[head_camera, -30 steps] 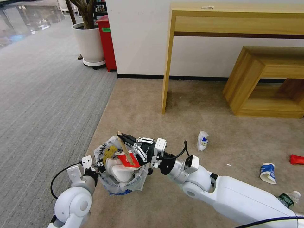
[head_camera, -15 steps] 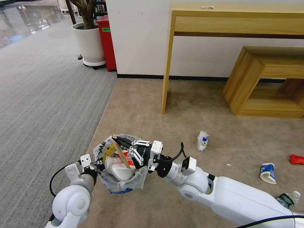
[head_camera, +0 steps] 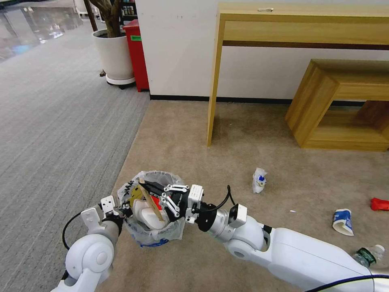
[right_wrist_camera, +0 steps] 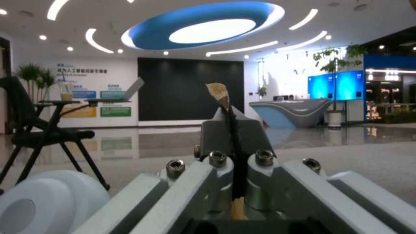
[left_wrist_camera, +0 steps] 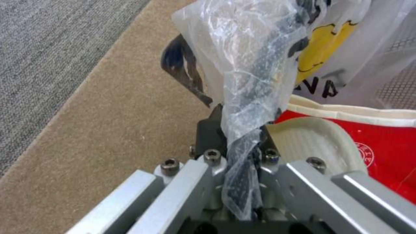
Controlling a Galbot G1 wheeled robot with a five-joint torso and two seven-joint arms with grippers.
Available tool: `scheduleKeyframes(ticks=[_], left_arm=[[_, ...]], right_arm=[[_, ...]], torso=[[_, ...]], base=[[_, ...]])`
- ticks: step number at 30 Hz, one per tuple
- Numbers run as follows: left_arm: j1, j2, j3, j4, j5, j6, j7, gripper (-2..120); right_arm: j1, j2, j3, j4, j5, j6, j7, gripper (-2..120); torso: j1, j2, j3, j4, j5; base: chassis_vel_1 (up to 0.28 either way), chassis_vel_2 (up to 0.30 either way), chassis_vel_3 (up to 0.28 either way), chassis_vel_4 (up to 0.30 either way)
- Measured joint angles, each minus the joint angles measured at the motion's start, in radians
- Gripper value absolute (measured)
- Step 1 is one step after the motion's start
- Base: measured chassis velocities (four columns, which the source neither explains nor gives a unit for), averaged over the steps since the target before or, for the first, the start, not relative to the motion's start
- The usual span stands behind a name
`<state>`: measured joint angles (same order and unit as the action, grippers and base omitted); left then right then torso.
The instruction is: Pick up the trash bin and place the garbage on the floor into it.
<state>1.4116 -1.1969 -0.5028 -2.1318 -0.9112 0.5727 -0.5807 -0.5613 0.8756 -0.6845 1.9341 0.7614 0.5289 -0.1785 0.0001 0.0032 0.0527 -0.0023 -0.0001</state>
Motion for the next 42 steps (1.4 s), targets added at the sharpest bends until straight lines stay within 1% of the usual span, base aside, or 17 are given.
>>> scheduleKeyframes(ticks=[20, 33, 42], left_arm=[[0.044, -0.002, 0.005, -0.087, -0.011, 0.008, -0.003, 0], [0.048, 0.006, 0.002, -0.121, -0.029, 0.011, -0.008, 0], [0.044, 0.009, 0.000, -0.126, -0.042, 0.012, -0.016, 0]], right_arm=[[0.003, 0.032, -0.007, -0.051, -0.022, 0.014, -0.003, 0], [-0.005, 0.039, -0.007, -0.073, -0.040, 0.020, -0.004, 0], [-0.003, 0.041, -0.007, -0.080, -0.040, 0.021, -0.005, 0]], torso=[[0.000, 0.000, 0.000, 0.0000, 0.0001], [0.000, 0.000, 0.000, 0.0000, 0.0000], [0.000, 0.000, 0.000, 0.0000, 0.0001]], base=[[0.000, 0.000, 0.000, 0.000], [0.000, 0.000, 0.000, 0.000], [0.000, 0.000, 0.000, 0.000]])
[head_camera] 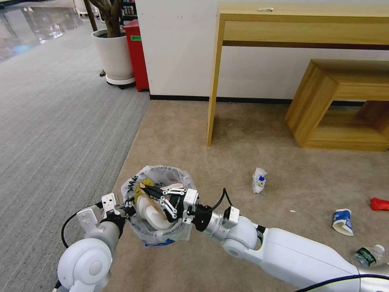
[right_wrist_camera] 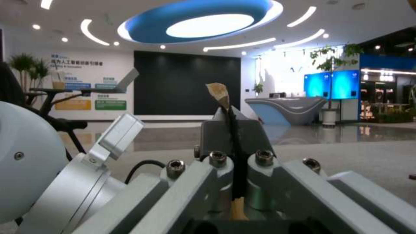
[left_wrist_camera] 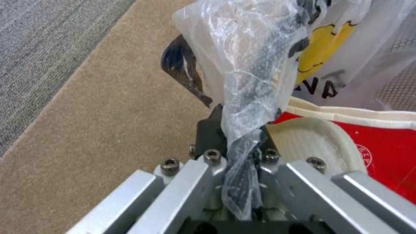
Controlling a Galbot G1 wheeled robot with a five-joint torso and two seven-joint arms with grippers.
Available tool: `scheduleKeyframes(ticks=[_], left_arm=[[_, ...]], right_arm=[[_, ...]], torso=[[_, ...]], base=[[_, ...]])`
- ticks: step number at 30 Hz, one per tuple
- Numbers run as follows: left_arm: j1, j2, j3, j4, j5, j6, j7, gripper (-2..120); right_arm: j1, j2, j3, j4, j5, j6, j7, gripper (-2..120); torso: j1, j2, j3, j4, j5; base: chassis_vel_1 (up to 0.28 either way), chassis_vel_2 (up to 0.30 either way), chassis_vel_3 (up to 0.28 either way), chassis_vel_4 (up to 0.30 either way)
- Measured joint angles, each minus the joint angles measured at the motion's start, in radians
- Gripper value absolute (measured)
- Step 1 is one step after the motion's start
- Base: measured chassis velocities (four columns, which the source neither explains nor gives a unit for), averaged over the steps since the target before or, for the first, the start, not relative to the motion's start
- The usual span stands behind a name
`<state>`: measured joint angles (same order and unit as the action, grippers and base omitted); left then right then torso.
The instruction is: Pick up the trash bin and place the garbage on the floor into it.
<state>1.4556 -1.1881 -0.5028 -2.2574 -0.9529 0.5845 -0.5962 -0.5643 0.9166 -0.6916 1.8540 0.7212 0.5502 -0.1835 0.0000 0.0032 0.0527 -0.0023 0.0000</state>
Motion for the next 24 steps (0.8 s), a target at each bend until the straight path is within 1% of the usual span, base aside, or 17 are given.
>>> scheduleKeyframes(ticks=[22, 24], left_arm=[[-0.005, 0.010, -0.004, -0.005, -0.017, 0.001, -0.009, 0], [-0.005, 0.013, -0.003, -0.008, -0.020, 0.001, -0.009, 0]], right_arm=[[-0.013, -0.005, 0.007, -0.028, -0.024, 0.002, -0.006, 0], [-0.016, -0.009, 0.010, -0.027, -0.025, -0.004, -0.012, 9]], torso=[[0.000, 0.000, 0.000, 0.0000, 0.0000], [0.000, 0.000, 0.000, 0.0000, 0.0000]], base=[[0.000, 0.000, 0.000, 0.000], [0.000, 0.000, 0.000, 0.000]])
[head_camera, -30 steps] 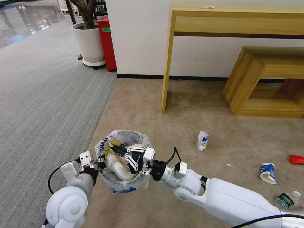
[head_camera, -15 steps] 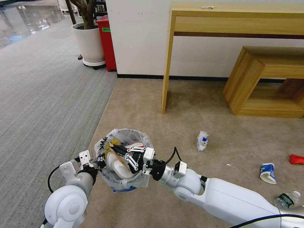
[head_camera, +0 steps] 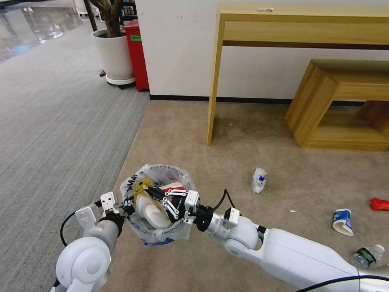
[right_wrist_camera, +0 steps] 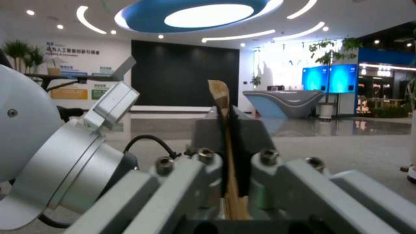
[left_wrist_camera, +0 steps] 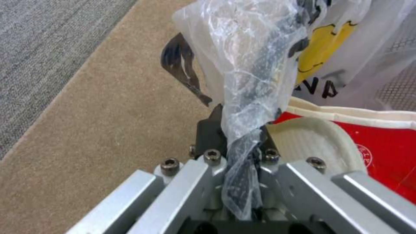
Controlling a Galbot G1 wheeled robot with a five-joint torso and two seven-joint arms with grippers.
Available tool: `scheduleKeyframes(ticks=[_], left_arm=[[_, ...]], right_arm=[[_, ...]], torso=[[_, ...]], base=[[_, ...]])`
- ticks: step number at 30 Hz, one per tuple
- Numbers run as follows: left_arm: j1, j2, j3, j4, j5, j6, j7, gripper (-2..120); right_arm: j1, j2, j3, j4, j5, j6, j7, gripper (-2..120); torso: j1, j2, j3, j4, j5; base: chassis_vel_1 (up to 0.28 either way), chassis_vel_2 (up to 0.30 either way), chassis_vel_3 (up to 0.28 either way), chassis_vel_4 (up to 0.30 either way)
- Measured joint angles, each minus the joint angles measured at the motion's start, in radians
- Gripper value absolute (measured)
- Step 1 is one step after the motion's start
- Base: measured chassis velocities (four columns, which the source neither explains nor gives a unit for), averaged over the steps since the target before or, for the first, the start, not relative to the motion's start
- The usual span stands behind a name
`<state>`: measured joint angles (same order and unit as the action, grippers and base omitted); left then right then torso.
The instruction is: Pick up the trash bin and place the garbage on the floor into it.
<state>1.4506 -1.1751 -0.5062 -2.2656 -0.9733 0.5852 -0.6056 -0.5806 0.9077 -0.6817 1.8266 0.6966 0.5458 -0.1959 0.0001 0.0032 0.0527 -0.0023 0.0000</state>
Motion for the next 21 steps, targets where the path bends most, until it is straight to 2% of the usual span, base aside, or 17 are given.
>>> scheduleKeyframes(ticks=[1, 4, 6, 8, 11, 12, 14, 16, 18, 20, 21], left_arm=[[0.000, 0.000, 0.000, 0.000, 0.000, 0.000, 0.000, 0], [0.001, 0.002, 0.000, -0.004, -0.004, 0.000, -0.001, 0], [0.001, 0.002, 0.000, -0.004, -0.004, 0.000, -0.002, 0], [0.001, 0.002, 0.000, -0.004, -0.004, 0.000, -0.002, 0], [0.001, 0.002, -0.001, -0.004, -0.004, 0.000, -0.002, 0], [0.002, 0.004, -0.002, -0.005, -0.005, 0.000, -0.002, 0], [0.002, 0.004, -0.003, -0.005, -0.005, 0.000, -0.002, 0], [0.002, 0.006, -0.003, -0.005, -0.005, 0.000, -0.002, 0], [0.002, 0.006, -0.003, -0.005, -0.005, 0.000, -0.002, 0], [0.002, 0.005, -0.003, -0.004, -0.005, -0.001, -0.001, 0], [0.002, 0.005, -0.003, -0.004, -0.005, -0.001, -0.001, 0]], right_arm=[[0.000, 0.000, 0.000, 0.000, 0.000, 0.000, 0.000, 9], [-0.002, -0.001, 0.003, -0.003, -0.001, -0.002, -0.001, 24], [-0.002, 0.000, 0.003, -0.004, -0.002, -0.002, -0.001, 27], [-0.002, 0.002, 0.004, -0.006, -0.003, -0.002, -0.001, 39], [-0.002, 0.002, 0.004, -0.007, -0.003, -0.002, 0.000, 44], [-0.002, 0.002, 0.004, -0.008, -0.003, -0.002, 0.000, 52], [-0.002, 0.002, 0.004, -0.008, -0.003, -0.002, 0.000, 54], [-0.003, 0.003, 0.005, -0.009, -0.005, -0.002, 0.002, 68], [-0.004, 0.003, 0.005, -0.010, -0.005, -0.002, 0.002, 69], [-0.007, 0.003, 0.006, -0.010, -0.006, -0.002, 0.003, 81], [-0.007, 0.003, 0.006, -0.010, -0.006, -0.002, 0.003, 81]], torso=[[0.000, 0.000, 0.000, 0.0000, 0.0000], [0.000, 0.000, 0.000, 0.0000, 0.0000], [0.000, 0.000, 0.000, 0.0000, 0.0000], [0.000, 0.000, 0.000, 0.0000, 0.0000], [0.000, 0.000, 0.000, 0.0000, 0.0000], [0.000, 0.000, 0.000, 0.0000, 0.0000], [0.000, 0.000, 0.000, 0.0000, 0.0000], [0.000, 0.000, 0.000, 0.0000, -0.0001], [0.000, 0.000, 0.000, 0.0000, 0.0000], [0.000, 0.000, 0.000, 0.0000, 0.0000], [0.000, 0.000, 0.000, 0.0000, 0.0000]], base=[[0.000, 0.000, 0.000, 0.000], [0.000, 0.000, 0.000, 0.000], [0.000, 0.000, 0.000, 0.000], [0.000, 0.000, 0.000, 0.000], [0.000, 0.000, 0.000, 0.000], [0.000, 0.000, 0.000, 0.000], [0.000, 0.000, 0.000, 0.000], [0.000, 0.000, 0.000, 0.000], [0.000, 0.000, 0.000, 0.000], [0.000, 0.000, 0.000, 0.000], [0.000, 0.000, 0.000, 0.000]])
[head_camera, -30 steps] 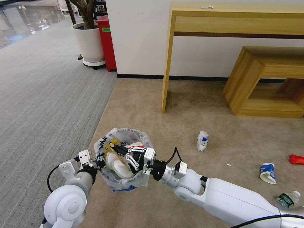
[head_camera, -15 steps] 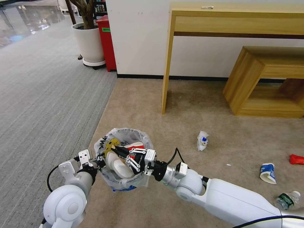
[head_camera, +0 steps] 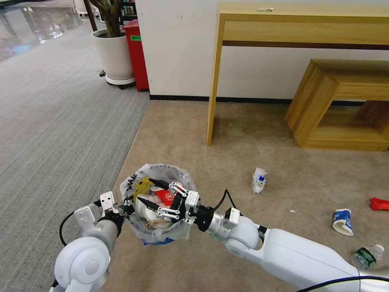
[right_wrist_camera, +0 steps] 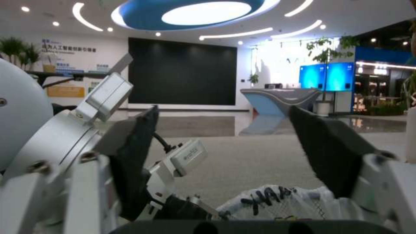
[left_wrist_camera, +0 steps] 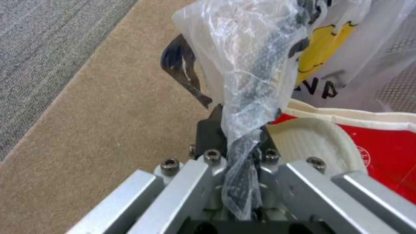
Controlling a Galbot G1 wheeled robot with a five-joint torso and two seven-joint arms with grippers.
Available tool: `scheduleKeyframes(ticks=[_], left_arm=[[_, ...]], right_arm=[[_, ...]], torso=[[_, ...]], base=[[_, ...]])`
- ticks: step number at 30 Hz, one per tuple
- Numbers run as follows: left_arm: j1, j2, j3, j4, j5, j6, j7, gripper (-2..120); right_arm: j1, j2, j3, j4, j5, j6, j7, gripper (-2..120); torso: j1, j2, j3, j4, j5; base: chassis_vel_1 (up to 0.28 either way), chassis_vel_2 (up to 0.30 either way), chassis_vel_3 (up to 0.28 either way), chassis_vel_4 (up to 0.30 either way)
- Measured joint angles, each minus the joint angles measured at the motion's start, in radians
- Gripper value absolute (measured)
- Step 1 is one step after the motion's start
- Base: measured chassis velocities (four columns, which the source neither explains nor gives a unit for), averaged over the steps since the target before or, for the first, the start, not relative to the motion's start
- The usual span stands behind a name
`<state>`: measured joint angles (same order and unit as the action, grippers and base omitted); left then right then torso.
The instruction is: Pick up the trash bin and place the garbage on the floor into it.
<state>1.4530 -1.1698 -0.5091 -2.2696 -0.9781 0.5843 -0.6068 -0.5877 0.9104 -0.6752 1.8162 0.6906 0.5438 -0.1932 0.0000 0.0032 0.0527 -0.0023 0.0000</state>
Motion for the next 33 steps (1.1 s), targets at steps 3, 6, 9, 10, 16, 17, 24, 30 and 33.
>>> scheduleKeyframes(ticks=[3, 6, 9, 10, 16, 17, 24, 30, 33], left_arm=[[0.002, -0.002, 0.001, 0.004, 0.001, -0.001, 0.001, 0], [0.003, -0.003, 0.002, 0.005, 0.003, -0.001, 0.002, 0], [0.004, -0.004, 0.003, 0.008, 0.005, -0.001, 0.003, 0], [0.005, -0.005, 0.003, 0.013, 0.007, -0.001, 0.004, 0], [0.007, -0.007, 0.003, 0.026, 0.011, -0.003, 0.006, 0], [0.006, -0.007, 0.003, 0.029, 0.012, -0.003, 0.006, 0], [0.004, -0.014, 0.007, 0.046, 0.023, -0.004, 0.010, 0], [0.004, -0.018, 0.008, 0.053, 0.030, -0.004, 0.015, 0], [0.004, -0.013, 0.006, 0.056, 0.030, -0.005, 0.015, 0]], right_arm=[[-0.002, 0.000, 0.006, 0.000, -0.003, 0.000, 0.003, 96], [-0.002, 0.000, 0.011, 0.000, -0.003, 0.000, 0.007, 99], [0.000, 0.002, 0.018, 0.000, -0.003, 0.000, 0.011, 100], [0.002, 0.003, 0.026, 0.000, -0.001, 0.000, 0.016, 100], [0.009, 0.005, 0.068, 0.014, 0.010, -0.009, 0.038, 100], [0.010, 0.004, 0.082, 0.019, 0.015, -0.014, 0.046, 100], [0.023, -0.002, 0.159, 0.046, 0.034, -0.039, 0.096, 100], [0.022, -0.007, 0.234, 0.055, 0.037, -0.069, 0.150, 100], [0.014, -0.030, 0.293, 0.061, 0.031, -0.102, 0.203, 100]], torso=[[0.000, 0.000, 0.000, 0.0000, 0.0000], [0.000, 0.000, 0.000, 0.0000, 0.0000], [0.000, 0.000, 0.000, 0.0000, 0.0000], [0.000, 0.000, 0.000, 0.0000, 0.0000], [0.000, 0.000, 0.000, 0.0000, 0.0000], [0.000, 0.000, 0.000, 0.0000, 0.0000], [0.000, 0.000, 0.000, 0.0000, 0.0000], [0.000, 0.000, 0.000, 0.0000, 0.0000], [0.000, 0.000, 0.000, 0.0000, 0.0001]], base=[[0.000, 0.000, 0.000, 0.000], [0.000, 0.000, 0.000, 0.000], [0.000, 0.000, 0.000, 0.000], [0.000, 0.000, 0.000, 0.000], [0.000, 0.000, 0.000, 0.000], [0.000, 0.000, 0.000, 0.000], [0.000, 0.000, 0.000, 0.000], [0.000, 0.000, 0.000, 0.000], [0.000, 0.000, 0.000, 0.000]])
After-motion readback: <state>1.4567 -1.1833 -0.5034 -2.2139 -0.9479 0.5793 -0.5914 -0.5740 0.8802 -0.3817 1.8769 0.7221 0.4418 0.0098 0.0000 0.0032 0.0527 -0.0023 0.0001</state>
